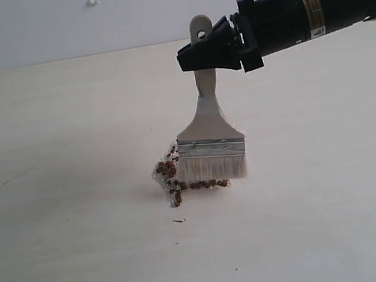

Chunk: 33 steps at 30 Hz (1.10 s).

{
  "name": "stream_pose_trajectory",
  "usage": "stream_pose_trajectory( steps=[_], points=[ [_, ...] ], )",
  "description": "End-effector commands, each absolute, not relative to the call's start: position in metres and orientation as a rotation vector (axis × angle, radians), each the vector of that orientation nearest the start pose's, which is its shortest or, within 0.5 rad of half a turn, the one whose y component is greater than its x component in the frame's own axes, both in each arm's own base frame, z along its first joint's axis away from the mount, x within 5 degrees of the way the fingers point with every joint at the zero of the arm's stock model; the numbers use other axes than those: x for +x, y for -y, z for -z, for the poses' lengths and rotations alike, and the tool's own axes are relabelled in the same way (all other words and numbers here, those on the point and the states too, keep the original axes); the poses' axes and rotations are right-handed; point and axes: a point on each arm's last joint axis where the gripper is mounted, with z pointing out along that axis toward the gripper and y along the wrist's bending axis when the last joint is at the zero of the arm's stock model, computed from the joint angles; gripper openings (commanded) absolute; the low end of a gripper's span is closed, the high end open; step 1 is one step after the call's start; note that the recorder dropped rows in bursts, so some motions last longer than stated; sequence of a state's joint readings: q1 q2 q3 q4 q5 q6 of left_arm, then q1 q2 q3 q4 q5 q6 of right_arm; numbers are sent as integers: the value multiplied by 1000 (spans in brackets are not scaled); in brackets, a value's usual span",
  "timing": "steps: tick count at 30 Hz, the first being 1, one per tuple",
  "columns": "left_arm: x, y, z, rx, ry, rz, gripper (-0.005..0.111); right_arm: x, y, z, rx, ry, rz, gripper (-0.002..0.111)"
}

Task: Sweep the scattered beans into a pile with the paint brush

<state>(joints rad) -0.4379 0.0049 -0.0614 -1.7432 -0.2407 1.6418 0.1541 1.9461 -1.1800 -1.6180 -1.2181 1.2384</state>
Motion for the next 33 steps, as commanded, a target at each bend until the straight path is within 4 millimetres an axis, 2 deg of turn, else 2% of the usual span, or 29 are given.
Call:
stream_pose_trajectory(
  steps=[1,4,5,9,10,15,19,33],
  points=[
    [55,3,-228,58,-1476,271,0,346,-142,-229,-970,-1642,-1249,0],
    [55,3,-228,58,-1476,271,0,321,-159,-217,-889,-1586,-1286,0],
    [55,3,-228,58,-1476,271,0,311,-166,-210,-771,-1580,-1313,0],
    [55,3,-228,58,-1476,271,0,297,-180,-200,-652,-1564,-1315,0],
    [55,3,-228,58,-1476,271,0,294,-188,-195,-649,-1616,-1286,0],
    [55,3,-228,58,-1476,271,0,296,-191,-180,-657,-1792,-1165,0],
    [55,3,-228,58,-1476,271,0,296,-192,-179,-722,-1799,-1138,0],
    [55,3,-228,58,-1476,271,0,301,-190,-175,-690,-1850,-1068,0]
  ],
)
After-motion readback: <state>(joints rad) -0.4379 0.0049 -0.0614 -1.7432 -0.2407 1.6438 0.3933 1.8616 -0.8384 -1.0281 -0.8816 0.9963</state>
